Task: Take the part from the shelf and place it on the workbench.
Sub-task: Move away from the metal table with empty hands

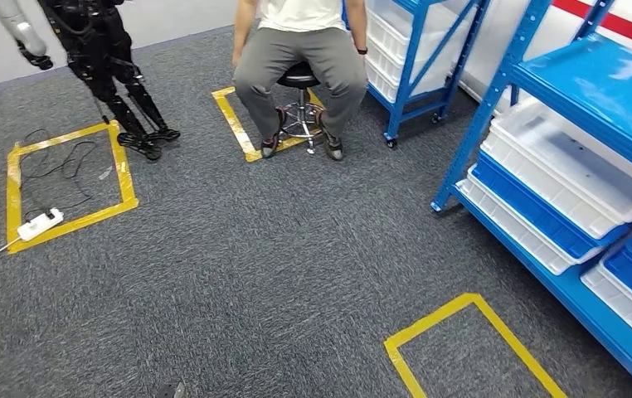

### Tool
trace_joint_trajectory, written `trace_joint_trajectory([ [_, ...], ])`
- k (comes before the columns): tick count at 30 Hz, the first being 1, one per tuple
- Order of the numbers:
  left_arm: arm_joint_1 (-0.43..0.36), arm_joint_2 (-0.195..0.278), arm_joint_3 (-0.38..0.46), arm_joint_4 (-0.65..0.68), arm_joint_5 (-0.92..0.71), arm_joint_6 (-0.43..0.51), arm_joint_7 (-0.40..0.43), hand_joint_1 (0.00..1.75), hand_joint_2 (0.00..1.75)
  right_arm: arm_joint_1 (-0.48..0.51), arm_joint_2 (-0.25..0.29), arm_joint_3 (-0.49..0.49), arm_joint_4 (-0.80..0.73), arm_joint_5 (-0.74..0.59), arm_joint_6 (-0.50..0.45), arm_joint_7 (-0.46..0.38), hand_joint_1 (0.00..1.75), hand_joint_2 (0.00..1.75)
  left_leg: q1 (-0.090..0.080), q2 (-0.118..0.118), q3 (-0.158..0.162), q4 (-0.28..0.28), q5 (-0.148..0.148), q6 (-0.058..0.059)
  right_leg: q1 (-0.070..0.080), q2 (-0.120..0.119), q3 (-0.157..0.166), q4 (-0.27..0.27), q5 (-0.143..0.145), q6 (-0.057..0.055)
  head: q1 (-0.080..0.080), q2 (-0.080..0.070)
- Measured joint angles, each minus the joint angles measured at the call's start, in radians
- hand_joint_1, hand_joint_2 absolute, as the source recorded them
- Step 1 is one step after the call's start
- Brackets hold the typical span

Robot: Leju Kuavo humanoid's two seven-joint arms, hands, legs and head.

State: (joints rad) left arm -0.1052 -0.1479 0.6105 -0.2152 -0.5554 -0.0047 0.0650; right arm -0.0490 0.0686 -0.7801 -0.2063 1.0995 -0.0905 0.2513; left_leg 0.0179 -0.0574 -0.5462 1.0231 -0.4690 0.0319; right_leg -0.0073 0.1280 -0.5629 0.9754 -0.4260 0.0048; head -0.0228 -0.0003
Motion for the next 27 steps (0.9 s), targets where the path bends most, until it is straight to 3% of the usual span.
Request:
trace_joint_trajectory([
  [1, -0.001, 0.000, 0.000, 0.000, 0.000, -0.002, 0.000, 0.00, 0.00, 0.001, -0.003, -0.001, 0.000, 0.001, 0.002, -0.001, 0.00, 1.75, -0.001, 0.010, 0.002, -0.007, 0.004, 0.004, 0.000, 0.005, -0.004, -0.003, 0.002, 0.006, -0.001, 0.000],
  [3, -0.003, -0.001, 0.000, 0.000, 0.000, -0.005, 0.000, 0.00, 0.00, 0.003, -0.007, -0.004, 0.000, 0.002, 0.004, -0.001, 0.00, 1.75, -0.001, 0.031, 0.010, -0.029, 0.017, 0.015, 0.003, -0.033, -0.023, 0.020, -0.009, 0.012, 0.002, 0.000],
  [5, -0.001, -0.001, 0.000, 0.000, 0.000, -0.007, -0.001, 0.00, 0.00, 0.000, -0.011, -0.005, 0.000, 0.002, 0.004, -0.002, 0.00, 1.75, -0.002, 0.058, 0.014, -0.044, 0.026, 0.024, 0.002, -0.093, -0.075, 0.118, -0.059, 0.008, 0.006, 0.000],
  [7, 0.002, 0.000, 0.000, 0.000, 0.000, -0.008, -0.001, 0.00, 0.00, -0.002, -0.014, -0.005, 0.000, 0.002, 0.005, -0.003, 0.00, 1.75, -0.006, 0.087, 0.010, -0.045, 0.027, 0.026, -0.004, -0.113, -0.140, 0.247, -0.111, 0.010, 0.009, 0.000],
  [8, 0.002, 0.000, 0.000, 0.000, 0.000, -0.008, -0.001, 0.00, 0.00, -0.001, -0.016, -0.005, 0.000, 0.002, 0.005, -0.004, 0.00, 1.75, -0.007, 0.101, 0.009, -0.045, 0.026, 0.025, -0.007, -0.116, -0.154, 0.279, -0.119, 0.017, 0.009, 0.000],
  [9, 0.002, 0.000, 0.000, 0.000, 0.000, -0.009, -0.001, 0.00, 0.00, 0.000, -0.018, -0.005, 0.000, 0.002, 0.006, -0.004, 0.00, 1.75, -0.007, 0.115, 0.008, -0.044, 0.026, 0.024, -0.011, -0.120, -0.146, 0.269, -0.112, 0.027, 0.009, 0.000],
  [10, 0.002, 0.000, 0.000, 0.000, 0.000, -0.009, -0.001, 0.00, 0.00, 0.001, -0.020, -0.006, 0.000, 0.003, 0.007, -0.004, 0.00, 1.75, -0.007, 0.128, 0.009, -0.044, 0.025, 0.022, -0.015, -0.129, -0.115, 0.218, -0.092, 0.039, 0.009, 0.000],
  [12, 0.002, 0.000, 0.000, 0.000, 0.000, -0.010, -0.001, 0.00, 0.00, -0.001, -0.025, -0.006, 0.000, 0.006, 0.008, -0.004, 0.00, 1.75, -0.009, 0.151, 0.012, -0.041, 0.021, 0.012, -0.018, -0.176, -0.028, 0.070, -0.044, 0.054, 0.010, 0.000],
  [14, 0.001, 0.001, 0.001, 0.001, 0.000, -0.009, -0.002, 0.00, 0.00, -0.007, -0.027, -0.006, 0.000, 0.009, 0.011, -0.004, 0.00, 1.75, -0.014, 0.173, 0.020, -0.038, 0.014, -0.003, -0.014, -0.209, 0.014, -0.005, -0.021, 0.046, 0.008, 0.000],
  [16, -0.001, 0.002, 0.001, 0.001, 0.000, -0.009, -0.004, 0.00, 0.00, -0.008, -0.028, -0.006, 0.000, 0.010, 0.014, -0.004, 0.00, 1.75, -0.012, 0.195, 0.030, -0.039, 0.008, -0.018, -0.009, -0.192, 0.009, -0.009, -0.017, 0.026, 0.006, 0.000],
  [17, -0.003, 0.002, 0.001, 0.001, -0.001, -0.008, -0.004, 0.00, 0.00, -0.007, -0.028, -0.006, 0.000, 0.010, 0.015, -0.004, 0.00, 1.75, -0.007, 0.196, 0.033, -0.036, 0.003, -0.025, -0.013, -0.179, 0.011, -0.010, -0.016, 0.017, 0.006, 0.000],
  [19, -0.004, 0.002, 0.001, 0.001, -0.005, -0.008, -0.006, 0.00, 0.00, -0.007, -0.029, -0.007, 0.000, 0.010, 0.016, -0.003, 0.00, 1.75, 0.001, 0.150, 0.017, 0.016, -0.037, -0.036, -0.021, -0.153, 0.015, -0.013, -0.009, 0.000, 0.003, 0.000],
  [21, 0.000, 0.003, 0.001, 0.002, -0.008, -0.008, -0.006, 0.00, 0.00, -0.009, -0.029, -0.008, 0.000, 0.010, 0.017, -0.003, 0.00, 1.75, 0.005, 0.085, -0.033, 0.140, -0.110, -0.040, -0.020, -0.126, 0.015, -0.012, -0.004, -0.011, -0.001, 0.000],
  [22, 0.003, 0.004, 0.001, 0.002, -0.009, -0.008, -0.006, 0.00, 0.00, -0.009, -0.028, -0.008, 0.000, 0.010, 0.018, -0.002, 0.00, 1.75, 0.005, 0.070, -0.064, 0.204, -0.137, -0.040, -0.016, -0.111, 0.014, -0.011, -0.003, -0.014, -0.002, 0.000],
  [23, 0.005, 0.004, 0.001, 0.003, -0.010, -0.008, -0.005, 0.00, 0.00, -0.009, -0.027, -0.009, 0.000, 0.010, 0.018, -0.002, 0.00, 1.75, 0.005, 0.064, -0.085, 0.244, -0.146, -0.038, -0.011, -0.095, 0.014, -0.011, -0.003, -0.015, -0.002, 0.000],
  [24, 0.005, 0.004, 0.001, 0.004, -0.010, -0.007, -0.005, 0.00, 0.00, -0.008, -0.027, -0.010, 0.000, 0.009, 0.019, -0.002, 0.00, 1.75, 0.004, 0.060, -0.092, 0.249, -0.134, -0.035, -0.007, -0.078, 0.015, -0.010, -0.003, -0.015, -0.002, 0.000],
  [25, 0.006, 0.004, 0.000, 0.005, -0.011, -0.007, -0.005, 0.00, 0.00, -0.007, -0.026, -0.011, 0.000, 0.008, 0.019, -0.001, 0.00, 1.75, 0.004, 0.056, -0.082, 0.214, -0.102, -0.029, -0.004, -0.062, 0.017, -0.009, -0.003, -0.015, -0.002, 0.000],
  [27, 0.005, 0.006, 0.000, 0.006, -0.013, -0.007, -0.005, 0.00, 0.00, -0.007, -0.024, -0.012, 0.000, 0.006, 0.019, -0.001, 0.00, 1.75, 0.003, 0.023, -0.029, 0.084, -0.026, -0.012, 0.000, -0.033, 0.019, -0.008, -0.002, -0.015, 0.000, 0.000],
])
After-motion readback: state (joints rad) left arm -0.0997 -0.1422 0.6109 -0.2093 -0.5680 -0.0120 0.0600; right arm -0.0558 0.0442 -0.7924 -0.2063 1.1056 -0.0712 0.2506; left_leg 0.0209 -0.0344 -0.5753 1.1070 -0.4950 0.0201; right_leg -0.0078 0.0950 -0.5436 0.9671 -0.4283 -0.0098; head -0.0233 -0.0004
